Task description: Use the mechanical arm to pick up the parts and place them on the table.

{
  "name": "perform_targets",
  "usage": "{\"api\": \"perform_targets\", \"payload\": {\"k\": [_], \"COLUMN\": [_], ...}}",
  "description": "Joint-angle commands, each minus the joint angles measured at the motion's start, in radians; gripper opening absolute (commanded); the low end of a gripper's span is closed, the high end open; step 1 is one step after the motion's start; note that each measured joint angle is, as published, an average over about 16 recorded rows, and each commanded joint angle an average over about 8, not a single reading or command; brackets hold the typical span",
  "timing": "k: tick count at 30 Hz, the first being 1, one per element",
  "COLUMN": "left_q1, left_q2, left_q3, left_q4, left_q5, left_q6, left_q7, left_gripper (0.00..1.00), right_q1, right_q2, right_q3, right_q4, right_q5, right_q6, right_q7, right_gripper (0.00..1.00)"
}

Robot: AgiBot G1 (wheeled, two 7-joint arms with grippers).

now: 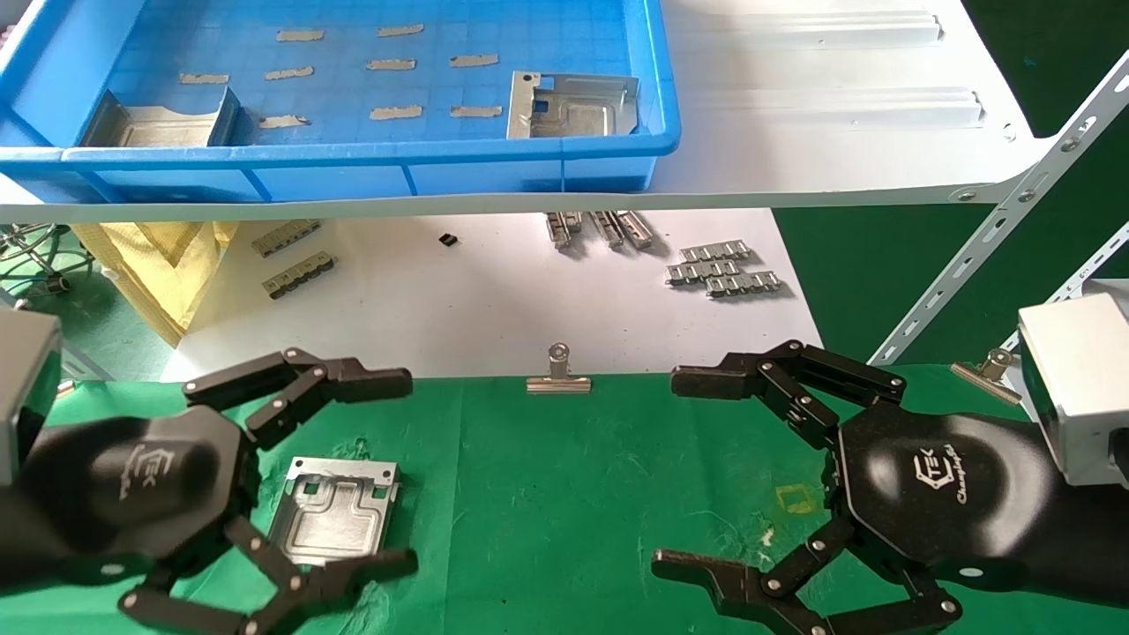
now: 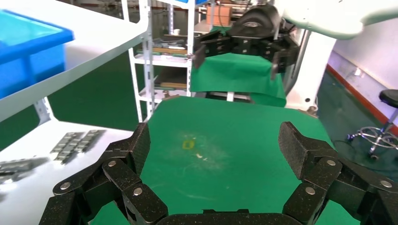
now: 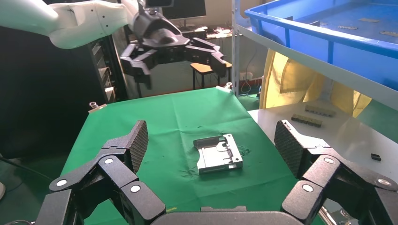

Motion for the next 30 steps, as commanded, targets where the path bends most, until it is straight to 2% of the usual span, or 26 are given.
{"api": "perform_targets", "payload": {"k": [1, 9, 30], "left_q1": [0.011, 0.034, 0.024], "left_q2": [-0.003, -0.009, -0.007], "left_q3": [-0.017, -0.051, -0.036], "left_q4": [-0.031, -0.096, -0.068], "left_q5": [0.004, 0.012, 0.01], "left_q6": [-0.003, -0.009, -0.008], "left_q7": [-0.021, -0.055, -0.044], "left_gripper": [1.0, 1.0, 1.0], "right_q1": [0.0, 0.0, 0.0], "right_q2": [0.0, 0.0, 0.0], "right_q3": [0.0, 0.0, 0.0], "right_q4": [0.0, 0.0, 0.0], "right_q5": [0.0, 0.0, 0.0], "right_q6": [0.0, 0.0, 0.0], "right_q7": [0.0, 0.0, 0.0], "right_gripper": [1.0, 1.0, 1.0]}}
